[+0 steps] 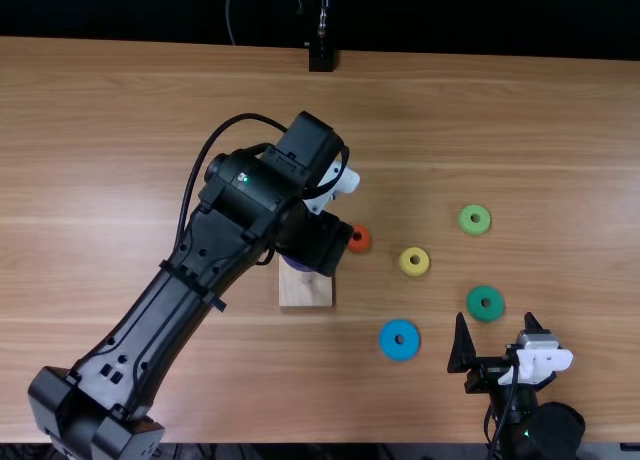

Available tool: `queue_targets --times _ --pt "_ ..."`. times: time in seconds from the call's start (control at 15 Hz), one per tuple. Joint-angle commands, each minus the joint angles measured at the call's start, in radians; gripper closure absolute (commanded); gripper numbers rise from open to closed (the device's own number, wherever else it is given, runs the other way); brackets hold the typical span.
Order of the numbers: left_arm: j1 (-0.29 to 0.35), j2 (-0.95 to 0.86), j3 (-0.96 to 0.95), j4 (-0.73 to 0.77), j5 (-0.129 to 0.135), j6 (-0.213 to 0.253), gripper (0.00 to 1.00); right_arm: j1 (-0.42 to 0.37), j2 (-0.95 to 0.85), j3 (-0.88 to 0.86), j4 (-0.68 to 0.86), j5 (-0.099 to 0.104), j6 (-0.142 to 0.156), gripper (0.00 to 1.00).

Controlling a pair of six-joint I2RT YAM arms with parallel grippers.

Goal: Build the Hanoi tower: stack the rings onto the peg from bottom to top in this color order: purple, dark blue, light blue, dark green, light green, yellow, orange.

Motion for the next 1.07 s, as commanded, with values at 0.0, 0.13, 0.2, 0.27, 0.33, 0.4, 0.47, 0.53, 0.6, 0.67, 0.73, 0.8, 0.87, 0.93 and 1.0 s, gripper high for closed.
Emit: queue_targets --times 0.0,0.13,0.2,0.27,0.33,0.4,0.47,0.53,0.6,0.67,0.73,0.8,0.87,0.93,1.0 --pt "-0.013 0.015 0.038 0.008 0.005 -0.007 1.00 -0.008 -0.013 -0.059 -0.074 0.004 0.002 0.00" --pt "-0.013 0.030 0.038 0.007 0.005 -0.010 1.00 -0.008 -0.013 -0.059 -0.074 0.004 0.002 0.00" --pt "-0.013 0.030 0.036 0.007 0.005 -0.023 1.00 -0.008 -0.013 -0.061 -0.074 0.004 0.002 0.00" --pt "-0.013 0.030 0.036 0.008 0.005 -0.029 1.00 -0.006 -0.013 -0.059 -0.074 0.004 0.002 0.00" --pt "-0.013 0.030 0.034 0.008 0.005 -0.029 1.00 -0.008 -0.013 -0.059 -0.074 0.004 0.002 0.00" --pt "-0.013 0.032 0.033 0.008 0.005 -0.029 1.00 -0.008 -0.013 -0.059 -0.074 0.004 0.002 0.00" --pt "-0.013 0.032 0.031 0.008 0.005 -0.029 1.00 -0.008 -0.013 -0.059 -0.074 0.004 0.002 0.00" --pt "-0.012 0.032 0.030 0.008 0.005 -0.029 1.00 -0.006 -0.013 -0.059 -0.074 0.004 0.002 0.00" --pt "-0.012 0.032 0.030 0.008 0.005 -0.027 1.00 -0.008 -0.013 -0.059 -0.074 0.004 0.002 0.00" --pt "-0.010 0.032 0.027 0.010 0.005 -0.027 1.00 -0.008 -0.013 -0.059 -0.074 0.004 0.002 0.00" --pt "-0.007 0.032 0.025 0.010 0.005 -0.027 1.00 -0.006 -0.013 -0.059 -0.074 0.004 0.002 0.00" --pt "-0.006 0.032 0.025 0.008 0.003 -0.025 1.00 -0.008 -0.013 -0.059 -0.074 0.004 0.002 0.00" --pt "-0.003 0.032 0.022 0.008 0.005 -0.025 1.00 -0.006 -0.013 -0.059 -0.074 0.004 0.002 0.00" --pt "-0.003 0.032 0.011 0.008 0.003 -0.023 1.00 -0.008 -0.013 -0.061 -0.074 0.004 0.002 0.00" --pt "-0.003 0.032 -0.001 0.008 0.005 -0.023 1.00 -0.008 -0.013 -0.059 -0.074 0.004 0.002 0.00"
